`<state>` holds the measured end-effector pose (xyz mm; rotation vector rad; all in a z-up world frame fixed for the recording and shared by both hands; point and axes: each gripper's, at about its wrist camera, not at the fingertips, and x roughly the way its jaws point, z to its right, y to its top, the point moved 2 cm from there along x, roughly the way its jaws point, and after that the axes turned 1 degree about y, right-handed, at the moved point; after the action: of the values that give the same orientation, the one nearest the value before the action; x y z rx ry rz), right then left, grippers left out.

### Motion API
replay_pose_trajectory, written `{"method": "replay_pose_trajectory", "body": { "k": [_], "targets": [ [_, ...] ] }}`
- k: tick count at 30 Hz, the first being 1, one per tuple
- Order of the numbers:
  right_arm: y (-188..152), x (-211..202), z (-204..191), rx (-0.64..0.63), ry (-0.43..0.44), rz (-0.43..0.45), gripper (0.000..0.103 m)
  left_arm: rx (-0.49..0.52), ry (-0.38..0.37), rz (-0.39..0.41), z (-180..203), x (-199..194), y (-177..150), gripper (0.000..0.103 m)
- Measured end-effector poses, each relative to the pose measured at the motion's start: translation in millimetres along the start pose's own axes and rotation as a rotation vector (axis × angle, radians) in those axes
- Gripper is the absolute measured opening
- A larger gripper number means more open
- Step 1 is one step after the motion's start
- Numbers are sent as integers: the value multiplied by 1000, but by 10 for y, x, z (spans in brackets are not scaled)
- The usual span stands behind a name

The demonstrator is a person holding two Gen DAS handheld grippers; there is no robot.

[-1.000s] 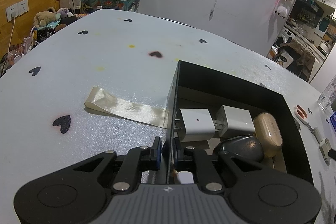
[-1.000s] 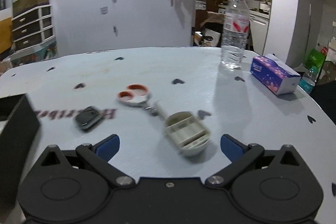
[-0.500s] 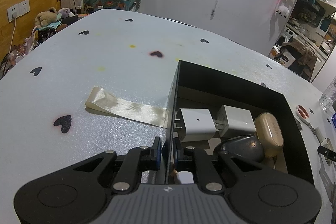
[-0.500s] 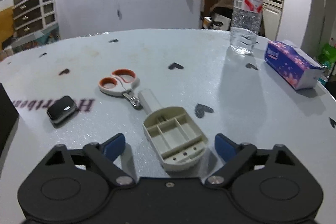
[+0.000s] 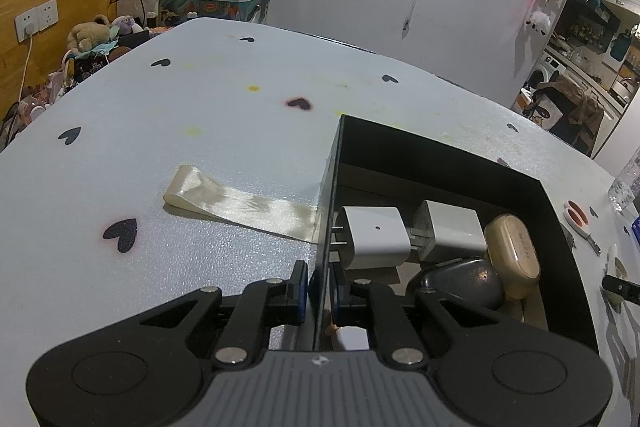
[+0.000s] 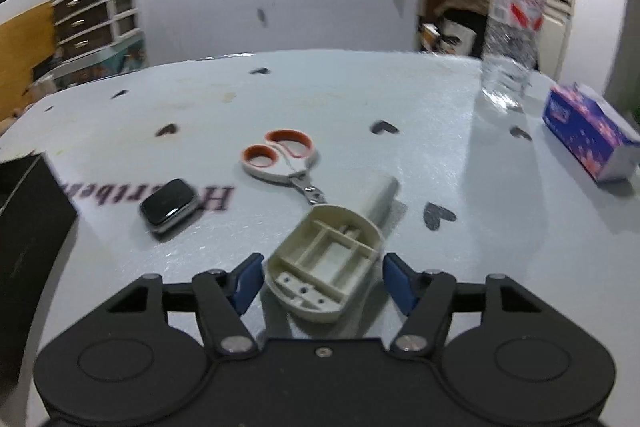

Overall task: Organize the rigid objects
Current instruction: 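Move the right tool to the beige compartment holder and grasp its end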

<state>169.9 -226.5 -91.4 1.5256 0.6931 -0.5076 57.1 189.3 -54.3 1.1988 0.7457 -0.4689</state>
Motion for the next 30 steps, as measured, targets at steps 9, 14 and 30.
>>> {"method": "replay_pose_trajectory", "body": {
  "k": [9, 14, 30],
  "targets": [
    [98, 84, -25, 51, -48, -20, 63, -1, -2, 0, -7, -2, -1, 12],
    [111, 87, -36, 64, -49, -17, 62, -3, -4, 1, -12, -5, -2, 12],
    [130, -335, -356, -21, 33, 38, 50, -10, -18, 5, -34, -13, -12, 12]
  ]
}}
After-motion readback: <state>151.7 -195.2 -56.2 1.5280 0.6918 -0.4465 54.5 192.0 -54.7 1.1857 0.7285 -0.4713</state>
